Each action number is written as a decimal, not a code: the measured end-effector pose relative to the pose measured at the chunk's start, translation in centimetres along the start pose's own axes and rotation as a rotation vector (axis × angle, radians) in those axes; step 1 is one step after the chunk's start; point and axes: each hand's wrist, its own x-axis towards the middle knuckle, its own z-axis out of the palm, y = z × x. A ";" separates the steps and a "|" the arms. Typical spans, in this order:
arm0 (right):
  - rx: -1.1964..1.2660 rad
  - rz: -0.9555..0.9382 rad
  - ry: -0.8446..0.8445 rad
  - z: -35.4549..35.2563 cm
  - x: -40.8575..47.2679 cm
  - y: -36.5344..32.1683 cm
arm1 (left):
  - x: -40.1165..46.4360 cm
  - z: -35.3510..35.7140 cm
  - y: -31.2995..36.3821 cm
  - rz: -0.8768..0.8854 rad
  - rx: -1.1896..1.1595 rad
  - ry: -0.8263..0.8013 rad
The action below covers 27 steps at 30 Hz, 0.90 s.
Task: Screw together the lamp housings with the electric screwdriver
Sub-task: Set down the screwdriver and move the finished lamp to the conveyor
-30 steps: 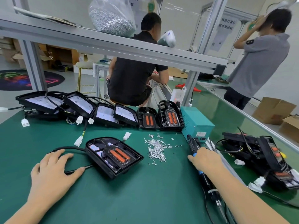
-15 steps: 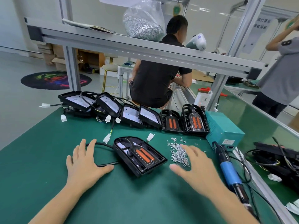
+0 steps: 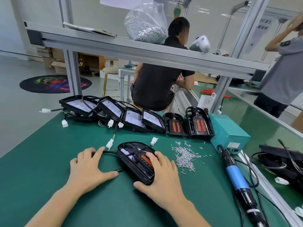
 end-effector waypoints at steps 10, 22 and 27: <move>0.156 0.003 0.167 0.1 0.1 0.8 | -1.0 -1.4 2.4 0.051 0.079 0.056; 0.097 0.160 0.232 1.6 -0.7 -1.7 | -2.0 -1.3 7.0 -0.082 -0.940 -0.188; -0.075 0.254 0.260 1.4 -0.8 -3.6 | -3.2 -2.0 8.6 -0.169 -1.258 -0.330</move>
